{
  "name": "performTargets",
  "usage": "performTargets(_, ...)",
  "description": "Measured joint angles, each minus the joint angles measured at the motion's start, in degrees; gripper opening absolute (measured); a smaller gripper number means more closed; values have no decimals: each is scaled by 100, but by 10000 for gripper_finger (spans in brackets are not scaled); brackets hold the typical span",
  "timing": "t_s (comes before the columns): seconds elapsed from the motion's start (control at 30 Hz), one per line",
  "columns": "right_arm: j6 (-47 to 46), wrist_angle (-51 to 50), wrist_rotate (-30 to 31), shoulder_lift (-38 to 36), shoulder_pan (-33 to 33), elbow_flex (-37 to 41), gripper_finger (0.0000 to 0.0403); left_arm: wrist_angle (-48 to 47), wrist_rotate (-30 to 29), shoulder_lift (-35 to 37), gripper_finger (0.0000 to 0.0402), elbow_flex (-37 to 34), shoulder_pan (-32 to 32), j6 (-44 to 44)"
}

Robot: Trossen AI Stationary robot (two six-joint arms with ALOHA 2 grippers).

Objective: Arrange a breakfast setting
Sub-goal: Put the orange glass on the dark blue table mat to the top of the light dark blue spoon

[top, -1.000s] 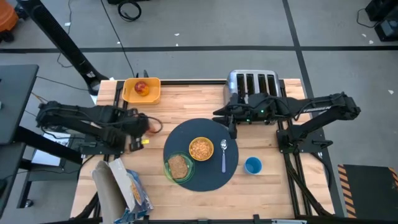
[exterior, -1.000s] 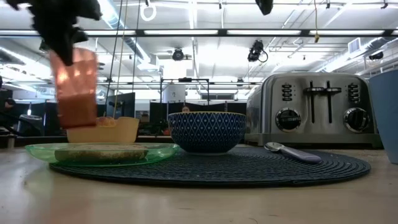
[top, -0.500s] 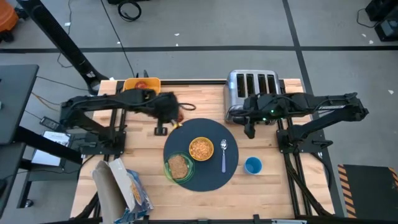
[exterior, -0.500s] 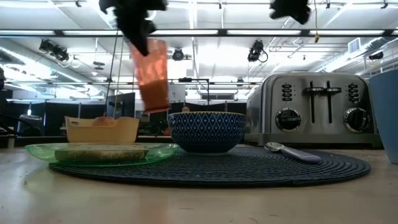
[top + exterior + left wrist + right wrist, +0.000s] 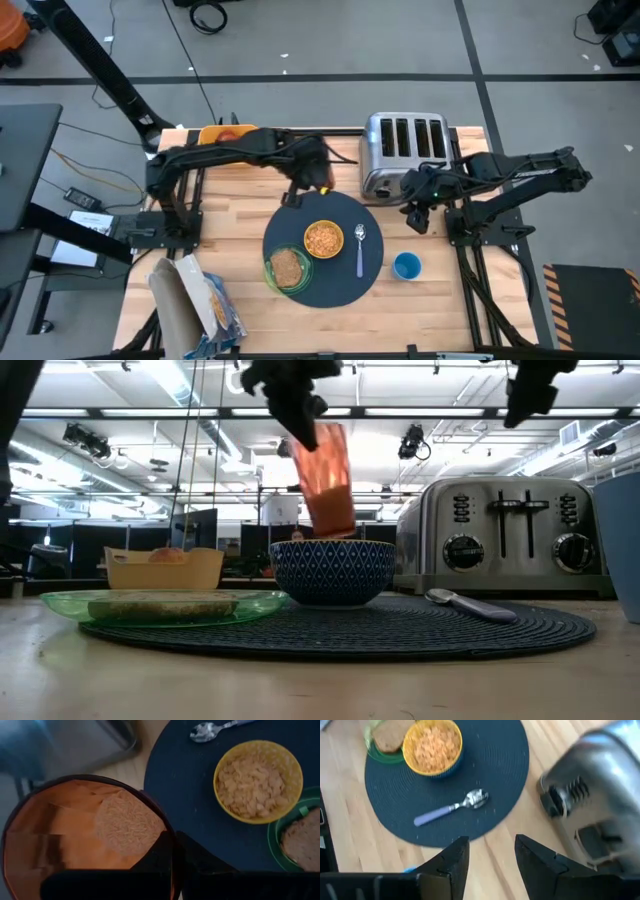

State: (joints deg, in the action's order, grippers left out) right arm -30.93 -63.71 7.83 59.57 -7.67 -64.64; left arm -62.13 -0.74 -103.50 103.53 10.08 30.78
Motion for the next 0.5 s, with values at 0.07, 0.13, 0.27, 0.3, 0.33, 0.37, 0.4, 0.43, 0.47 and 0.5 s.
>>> performTargets(0.07, -176, -130, -2, 0, -79, 0, 173, 0, 135, -259, 13, 227, 12, 152)
performTargets(0.13, -311, -203, -3, 0, -143, 0, 184, 8, 227, -509, 13, 440, 15, 191)
performTargets(0.27, -652, -320, -4, 0, -305, 0, 203, -55, 346, -902, 13, 764, 22, 221)
performTargets(0.3, -742, -358, -4, 0, -349, 0, 206, -52, 359, -973, 13, 812, 13, 234)
performTargets(0.33, -849, -404, -2, 2, -388, 0, 209, -34, 361, -1045, 13, 857, -3, 260)
performTargets(0.37, -968, -440, -2, 2, -422, 0, 211, -7, 361, -1094, 13, 883, -20, 281)
performTargets(0.4, -1072, -473, -2, 2, -448, 0, 213, 11, 357, -1131, 13, 893, -38, 291)
performTargets(0.43, -1154, -523, 0, 0, -471, 0, 214, 44, 357, -1179, 13, 897, -63, 289)
performTargets(0.47, -1231, -564, 7, 2, -488, 0, 214, 100, 369, -1204, 13, 898, -86, 288)
performTargets(0.5, -1291, -579, 32, 2, -504, 2, 214, 159, 398, -1223, 13, 898, -101, 292)
